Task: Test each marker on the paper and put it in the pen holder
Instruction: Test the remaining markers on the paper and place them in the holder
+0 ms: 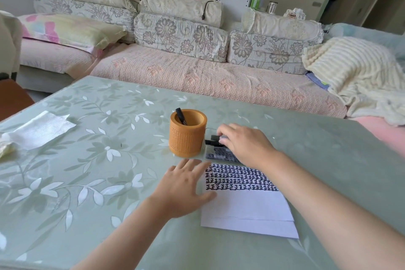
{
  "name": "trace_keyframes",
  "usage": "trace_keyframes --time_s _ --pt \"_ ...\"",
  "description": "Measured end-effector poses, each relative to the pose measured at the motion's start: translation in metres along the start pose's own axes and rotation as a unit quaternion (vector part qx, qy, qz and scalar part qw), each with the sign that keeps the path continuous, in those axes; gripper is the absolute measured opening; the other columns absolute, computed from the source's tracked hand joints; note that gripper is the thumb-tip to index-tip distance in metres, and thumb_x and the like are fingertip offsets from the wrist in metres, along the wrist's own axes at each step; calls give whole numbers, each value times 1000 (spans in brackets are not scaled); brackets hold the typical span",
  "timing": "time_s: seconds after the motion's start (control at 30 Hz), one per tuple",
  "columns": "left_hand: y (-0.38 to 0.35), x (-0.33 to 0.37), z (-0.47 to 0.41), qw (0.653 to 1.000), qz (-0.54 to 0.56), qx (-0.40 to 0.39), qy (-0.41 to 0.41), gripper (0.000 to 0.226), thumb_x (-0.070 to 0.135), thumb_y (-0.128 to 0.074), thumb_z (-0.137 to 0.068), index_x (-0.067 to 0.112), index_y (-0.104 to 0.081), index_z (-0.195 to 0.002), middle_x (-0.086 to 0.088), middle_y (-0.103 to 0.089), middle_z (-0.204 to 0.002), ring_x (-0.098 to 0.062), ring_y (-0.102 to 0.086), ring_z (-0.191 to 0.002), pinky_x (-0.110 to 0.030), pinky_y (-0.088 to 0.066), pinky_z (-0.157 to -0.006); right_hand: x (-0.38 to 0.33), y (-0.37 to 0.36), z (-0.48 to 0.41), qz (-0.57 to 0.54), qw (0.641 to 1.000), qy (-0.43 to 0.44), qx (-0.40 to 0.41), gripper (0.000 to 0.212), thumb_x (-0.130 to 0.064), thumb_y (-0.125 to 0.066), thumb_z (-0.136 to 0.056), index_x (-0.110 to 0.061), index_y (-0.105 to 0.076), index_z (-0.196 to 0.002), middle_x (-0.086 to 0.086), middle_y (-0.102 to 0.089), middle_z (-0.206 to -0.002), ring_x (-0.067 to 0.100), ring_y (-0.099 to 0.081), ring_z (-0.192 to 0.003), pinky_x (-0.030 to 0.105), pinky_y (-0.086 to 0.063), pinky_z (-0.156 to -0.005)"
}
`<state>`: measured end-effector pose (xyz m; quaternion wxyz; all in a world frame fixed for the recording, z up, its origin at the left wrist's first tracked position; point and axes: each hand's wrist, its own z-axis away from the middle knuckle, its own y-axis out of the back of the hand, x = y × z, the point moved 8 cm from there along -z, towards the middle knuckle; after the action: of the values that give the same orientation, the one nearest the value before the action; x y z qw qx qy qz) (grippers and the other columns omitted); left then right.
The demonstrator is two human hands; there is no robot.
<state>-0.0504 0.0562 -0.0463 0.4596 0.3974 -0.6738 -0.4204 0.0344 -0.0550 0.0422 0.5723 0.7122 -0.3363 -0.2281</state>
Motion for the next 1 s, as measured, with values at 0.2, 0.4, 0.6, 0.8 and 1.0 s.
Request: trace_keyframes --time_s 0.2,0.4,0.6,0.8,1.0 --pt "28 12 -1 989 91 116 -12 47 46 -50 -92 30 -42 -135 15 -49 -128 -8 -48 -117 -25 -45 -84 2 -17 56 -157 983 -84 -45 18 -39 -47 -97 -34 -62 -106 -12 -55 -97 15 -57 -91 37 -49 -80" --pt "26 34 3 986 98 119 -64 27 35 -58 -90 33 -55 -116 16 -54 -103 -4 -53 -94 -24 -47 -65 -5 -31 77 -261 958 -82 -86 36 -14 -60 -87 -31 -64 -119 -13 -55 -97 8 -51 -88 12 -37 -72" --pt "37 20 -2 983 95 153 -25 8 29 -64 -91 29 -66 -99 22 -50 -85 2 -48 -80 -10 -36 -59 11 -37 78 -317 935 -142 -70 24 -24 -72 -79 -38 -62 -96 -14 -61 -94 1 -57 -81 24 -48 -72" --pt "37 15 -3 980 124 154 -13 7 32 -58 -93 30 -62 -99 21 -58 -90 0 -54 -85 -27 -51 -68 18 -29 76 -578 794 -189 14 12 -3 -75 -81 -8 -69 -91 -7 -63 -56 11 -54 -47 21 -41 -44" --pt "31 30 -4 981 154 108 -47 32 56 -52 -86 32 -59 -105 20 -60 -95 3 -55 -94 -18 -48 -74 6 -36 68 -668 720 -185 29 6 -15 -57 -98 -16 -61 -94 6 -72 -89 22 -67 -86 36 -53 -77"
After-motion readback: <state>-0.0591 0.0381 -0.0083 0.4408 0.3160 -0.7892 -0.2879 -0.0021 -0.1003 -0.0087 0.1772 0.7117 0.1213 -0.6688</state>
